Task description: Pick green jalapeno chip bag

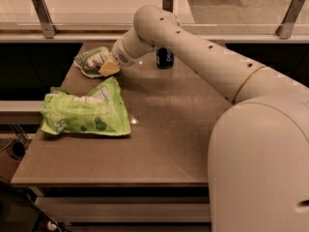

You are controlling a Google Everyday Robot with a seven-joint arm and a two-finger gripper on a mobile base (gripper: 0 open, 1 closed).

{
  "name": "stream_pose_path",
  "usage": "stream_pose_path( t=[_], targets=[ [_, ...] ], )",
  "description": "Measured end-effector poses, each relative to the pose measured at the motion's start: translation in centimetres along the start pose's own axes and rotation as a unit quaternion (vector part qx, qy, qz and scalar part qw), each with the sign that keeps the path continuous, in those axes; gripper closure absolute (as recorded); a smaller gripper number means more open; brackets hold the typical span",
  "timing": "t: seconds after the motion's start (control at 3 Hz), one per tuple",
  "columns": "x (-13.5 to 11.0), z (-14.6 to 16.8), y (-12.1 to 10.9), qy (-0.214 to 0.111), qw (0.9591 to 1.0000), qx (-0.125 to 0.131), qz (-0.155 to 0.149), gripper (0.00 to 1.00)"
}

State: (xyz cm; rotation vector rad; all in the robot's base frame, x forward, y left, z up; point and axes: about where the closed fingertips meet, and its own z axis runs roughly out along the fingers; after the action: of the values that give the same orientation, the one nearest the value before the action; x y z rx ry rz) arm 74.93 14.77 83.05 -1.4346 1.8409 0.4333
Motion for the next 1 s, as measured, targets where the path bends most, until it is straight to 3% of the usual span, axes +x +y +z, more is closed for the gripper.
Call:
stream_pose_path(
  t=[1.0],
  targets=[
    [-0.04,-0.03,0.0,0.0,1.0,0.0,0.0,1.0]
  ],
)
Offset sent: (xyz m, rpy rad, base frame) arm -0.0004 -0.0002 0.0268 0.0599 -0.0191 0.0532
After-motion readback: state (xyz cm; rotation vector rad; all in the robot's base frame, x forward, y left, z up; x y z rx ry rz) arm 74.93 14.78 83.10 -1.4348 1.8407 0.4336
